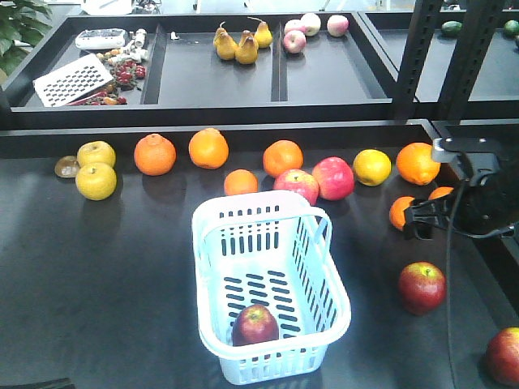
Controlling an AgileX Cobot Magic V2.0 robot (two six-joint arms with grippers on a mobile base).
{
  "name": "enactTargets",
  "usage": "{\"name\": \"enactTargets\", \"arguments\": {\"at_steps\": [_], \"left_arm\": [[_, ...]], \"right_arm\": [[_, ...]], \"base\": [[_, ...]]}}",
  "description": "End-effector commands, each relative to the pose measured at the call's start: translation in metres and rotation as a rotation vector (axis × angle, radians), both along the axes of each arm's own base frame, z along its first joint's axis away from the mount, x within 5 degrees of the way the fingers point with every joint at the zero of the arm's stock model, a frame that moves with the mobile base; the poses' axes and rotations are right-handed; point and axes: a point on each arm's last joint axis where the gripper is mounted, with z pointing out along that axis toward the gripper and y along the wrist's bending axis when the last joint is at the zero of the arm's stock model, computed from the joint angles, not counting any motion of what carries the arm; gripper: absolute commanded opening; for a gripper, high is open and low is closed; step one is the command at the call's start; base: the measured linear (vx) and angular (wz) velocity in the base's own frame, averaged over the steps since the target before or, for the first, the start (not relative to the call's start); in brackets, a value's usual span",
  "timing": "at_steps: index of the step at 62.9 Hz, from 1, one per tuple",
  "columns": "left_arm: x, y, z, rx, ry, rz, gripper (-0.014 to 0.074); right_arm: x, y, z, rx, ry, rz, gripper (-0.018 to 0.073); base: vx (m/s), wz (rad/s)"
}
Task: Pick three apples into basket with both arms
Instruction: 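Move the right gripper back and grasp a second red apple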
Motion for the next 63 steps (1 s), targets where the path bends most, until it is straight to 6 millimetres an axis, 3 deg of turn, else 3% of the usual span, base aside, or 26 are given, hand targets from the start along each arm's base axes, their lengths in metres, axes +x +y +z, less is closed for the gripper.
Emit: {"name": "enactTargets", "arguments": {"at_steps": [1,22,49,57,63], "left_arm": [[0.003,0.0,0.012,-0.06,-0.033,0.034,-0.0006],[0.004,0.0,0.011,-0.059,-0.031,0.034,-0.0006],[0.004,0.0,0.011,-0.059,-0.031,0.034,-0.0006],[0.004,0.0,0.011,-0.059,-0.031,0.034,-0.0006],[0.004,0.0,0.011,-0.059,-0.031,0.034,-0.0006]], "right_arm": [[0.018,-0.005,0.012,-0.028,-0.053,-0.007,0.0726],[0.049,-0.014,-0.031,-0.086,0.06,-0.036,0.068],[0.056,-0.015,-0.094,-0.095,0.207,-0.021,0.0655],[0.056,-0.015,-0.101,-0.096,0.225,-0.016,0.0595],[0.055,-0.015,-0.095,-0.092,0.213,-0.014,0.048]], "base": [[0.0,0.0],[0.0,0.0],[0.0,0.0],[0.0,0.0],[0.0,0.0]]}}
